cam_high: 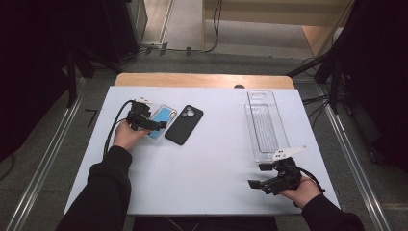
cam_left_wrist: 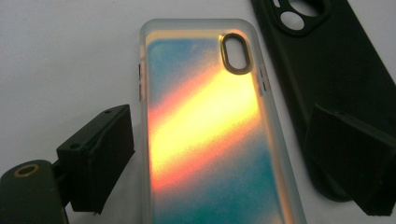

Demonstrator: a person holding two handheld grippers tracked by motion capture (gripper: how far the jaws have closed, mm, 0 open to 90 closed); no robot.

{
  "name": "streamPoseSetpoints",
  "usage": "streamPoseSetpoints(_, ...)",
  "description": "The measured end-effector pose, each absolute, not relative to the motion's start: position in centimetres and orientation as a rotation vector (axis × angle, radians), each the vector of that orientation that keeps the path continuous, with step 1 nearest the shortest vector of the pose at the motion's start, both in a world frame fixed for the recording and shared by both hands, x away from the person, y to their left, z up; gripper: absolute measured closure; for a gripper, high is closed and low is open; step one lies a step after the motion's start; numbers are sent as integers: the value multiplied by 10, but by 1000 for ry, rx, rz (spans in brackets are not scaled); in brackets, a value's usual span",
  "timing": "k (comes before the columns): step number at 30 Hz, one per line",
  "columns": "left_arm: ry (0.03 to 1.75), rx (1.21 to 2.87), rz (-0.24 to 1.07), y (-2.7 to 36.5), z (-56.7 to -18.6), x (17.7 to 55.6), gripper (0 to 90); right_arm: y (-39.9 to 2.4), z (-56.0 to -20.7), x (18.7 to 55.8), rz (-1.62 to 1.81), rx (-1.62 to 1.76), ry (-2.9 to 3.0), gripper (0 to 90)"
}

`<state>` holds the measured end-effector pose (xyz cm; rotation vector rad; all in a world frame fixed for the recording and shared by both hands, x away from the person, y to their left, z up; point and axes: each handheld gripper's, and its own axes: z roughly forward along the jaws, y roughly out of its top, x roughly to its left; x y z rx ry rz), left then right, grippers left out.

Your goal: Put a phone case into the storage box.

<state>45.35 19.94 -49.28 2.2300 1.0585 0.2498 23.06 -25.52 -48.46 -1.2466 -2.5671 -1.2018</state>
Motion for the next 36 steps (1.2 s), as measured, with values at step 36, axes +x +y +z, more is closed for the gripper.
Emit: streamPoseSetpoints(36, 1007, 2276, 405, 192, -500, 441, 170, -255, -485, 230, -1190, -1244, -2574, 121)
